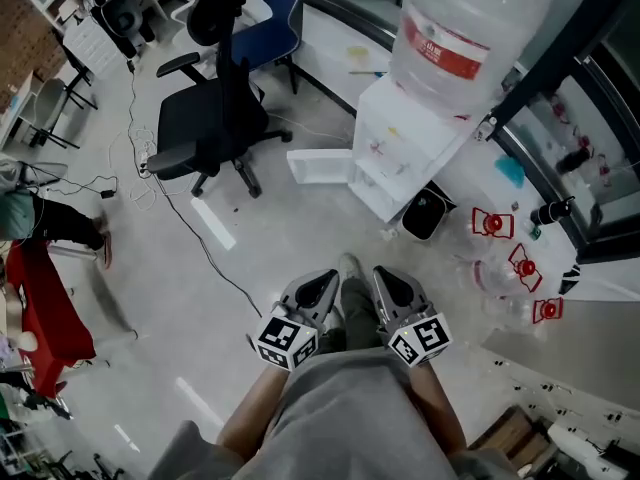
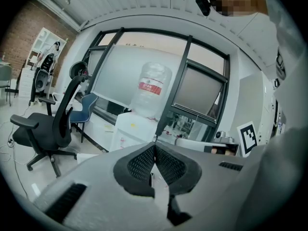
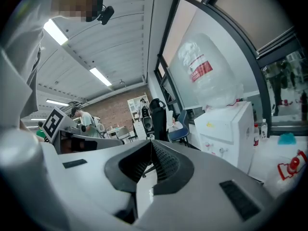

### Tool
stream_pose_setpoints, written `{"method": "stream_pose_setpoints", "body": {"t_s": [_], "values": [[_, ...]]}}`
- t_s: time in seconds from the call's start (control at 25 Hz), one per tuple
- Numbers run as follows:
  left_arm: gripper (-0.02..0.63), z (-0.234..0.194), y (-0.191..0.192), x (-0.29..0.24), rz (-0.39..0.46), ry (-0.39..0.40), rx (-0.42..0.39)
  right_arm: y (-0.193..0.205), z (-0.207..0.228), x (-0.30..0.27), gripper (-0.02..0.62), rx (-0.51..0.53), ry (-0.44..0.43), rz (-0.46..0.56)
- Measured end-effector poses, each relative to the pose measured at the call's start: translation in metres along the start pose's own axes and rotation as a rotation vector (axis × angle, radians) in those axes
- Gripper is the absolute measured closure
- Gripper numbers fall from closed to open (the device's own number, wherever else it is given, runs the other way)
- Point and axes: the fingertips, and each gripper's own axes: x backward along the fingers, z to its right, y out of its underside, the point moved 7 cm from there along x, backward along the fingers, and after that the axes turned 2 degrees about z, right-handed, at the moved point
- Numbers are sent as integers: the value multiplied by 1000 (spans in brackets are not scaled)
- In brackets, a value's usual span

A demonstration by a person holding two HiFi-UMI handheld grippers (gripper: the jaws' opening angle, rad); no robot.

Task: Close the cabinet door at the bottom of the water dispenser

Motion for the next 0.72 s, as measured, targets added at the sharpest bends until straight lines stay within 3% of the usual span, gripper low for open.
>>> {"method": "stream_pose_setpoints", "body": {"t_s": [0.48,0.72], "values": [[597,-74,-42,-90,-7,-121,29,-26,77,-115,584,-21,-124,-69],[597,-112,-57,-126,-13,-224,35,-30,102,-172,584,-40,-223,-127]]}}
